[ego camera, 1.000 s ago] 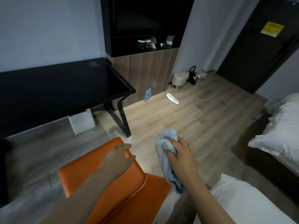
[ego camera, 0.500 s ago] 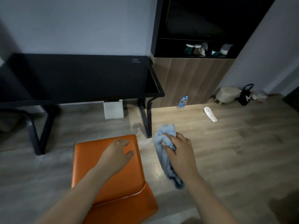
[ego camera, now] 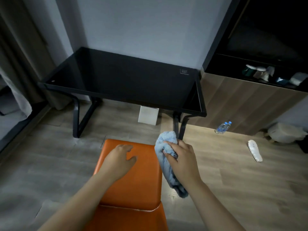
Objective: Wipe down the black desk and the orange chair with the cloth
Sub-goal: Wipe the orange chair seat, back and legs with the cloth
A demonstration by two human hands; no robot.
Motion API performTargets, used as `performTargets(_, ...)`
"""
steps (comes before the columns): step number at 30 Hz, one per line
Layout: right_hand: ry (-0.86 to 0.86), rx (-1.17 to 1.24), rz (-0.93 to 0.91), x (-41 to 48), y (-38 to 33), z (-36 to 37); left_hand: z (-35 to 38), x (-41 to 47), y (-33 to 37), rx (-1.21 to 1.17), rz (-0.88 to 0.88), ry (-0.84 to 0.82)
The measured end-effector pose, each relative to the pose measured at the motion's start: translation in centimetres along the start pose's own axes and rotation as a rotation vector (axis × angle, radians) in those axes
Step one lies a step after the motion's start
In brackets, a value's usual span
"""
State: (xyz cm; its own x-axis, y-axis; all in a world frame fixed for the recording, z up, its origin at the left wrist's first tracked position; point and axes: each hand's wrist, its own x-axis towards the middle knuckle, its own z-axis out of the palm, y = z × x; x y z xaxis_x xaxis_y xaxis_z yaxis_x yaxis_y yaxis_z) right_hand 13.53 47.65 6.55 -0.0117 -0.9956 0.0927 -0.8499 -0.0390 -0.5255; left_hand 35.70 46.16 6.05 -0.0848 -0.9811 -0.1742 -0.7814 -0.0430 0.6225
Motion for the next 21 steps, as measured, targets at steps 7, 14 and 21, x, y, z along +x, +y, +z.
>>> performTargets(7,-0.074,0.027,-0.116,3.5,-1.5,1.6,-0.7,0.4,-2.0,-0.035,-0.122,0.077)
performTargets(14,-0.207,0.044,-0.275,7.3,-0.8,2.2,0.0,-0.3,-1.4,0.004,-0.303,0.194)
performTargets(21,-0.378,0.156,-0.529,10.1,1.3,1.7,4.5,-3.4,2.9,-0.069,-0.558,0.377)
